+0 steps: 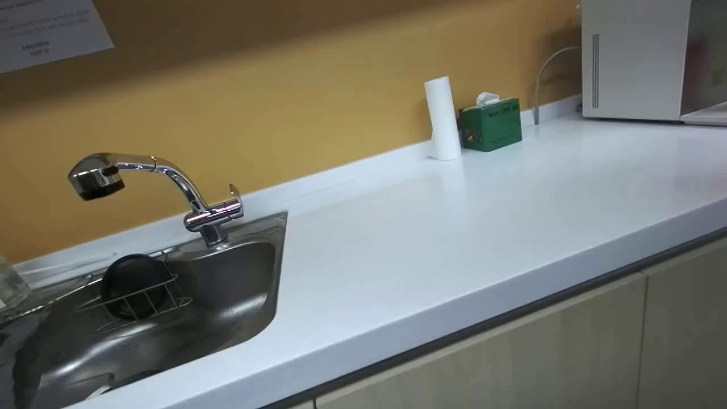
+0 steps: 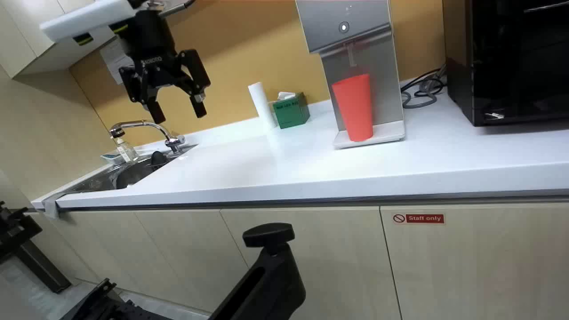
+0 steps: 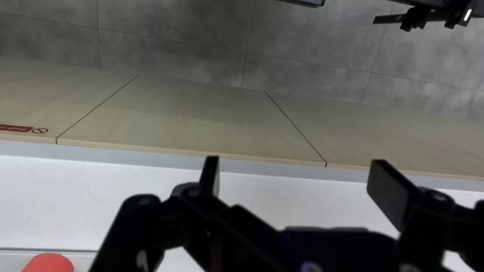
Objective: Move the pink cup to the left
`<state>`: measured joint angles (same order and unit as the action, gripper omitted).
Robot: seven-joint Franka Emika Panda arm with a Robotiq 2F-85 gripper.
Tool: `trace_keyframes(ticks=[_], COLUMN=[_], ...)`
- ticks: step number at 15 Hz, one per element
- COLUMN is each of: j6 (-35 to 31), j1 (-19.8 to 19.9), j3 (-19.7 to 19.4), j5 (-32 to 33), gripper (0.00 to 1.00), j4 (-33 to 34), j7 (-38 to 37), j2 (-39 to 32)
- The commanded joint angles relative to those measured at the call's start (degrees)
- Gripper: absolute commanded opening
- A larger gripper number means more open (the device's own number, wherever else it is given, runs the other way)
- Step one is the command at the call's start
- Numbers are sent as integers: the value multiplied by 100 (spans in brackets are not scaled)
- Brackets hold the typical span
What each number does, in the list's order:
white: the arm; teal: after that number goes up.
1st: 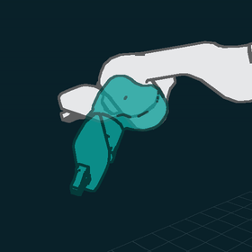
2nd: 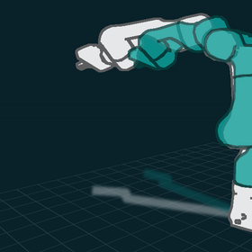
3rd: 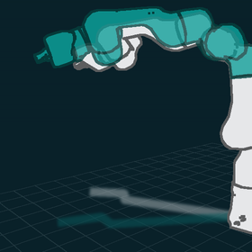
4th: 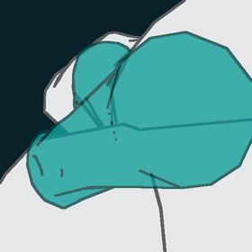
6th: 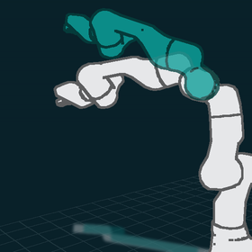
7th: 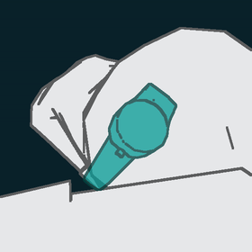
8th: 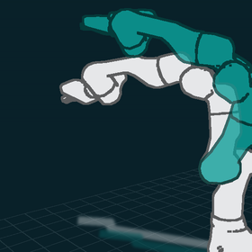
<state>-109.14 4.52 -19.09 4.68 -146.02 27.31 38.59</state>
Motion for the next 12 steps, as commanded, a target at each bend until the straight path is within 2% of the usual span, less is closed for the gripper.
trace_keyframes(ticks=[1, 11, 12], j6=[8, 7, -241], j1=[59, 59, 86], j3=[53, 52, 96], j5=[-38, -39, -50], gripper=[100, 100, 100], j4=[7, 8, -59], j7=[31, 32, -107], j2=[-16, -13, 1])
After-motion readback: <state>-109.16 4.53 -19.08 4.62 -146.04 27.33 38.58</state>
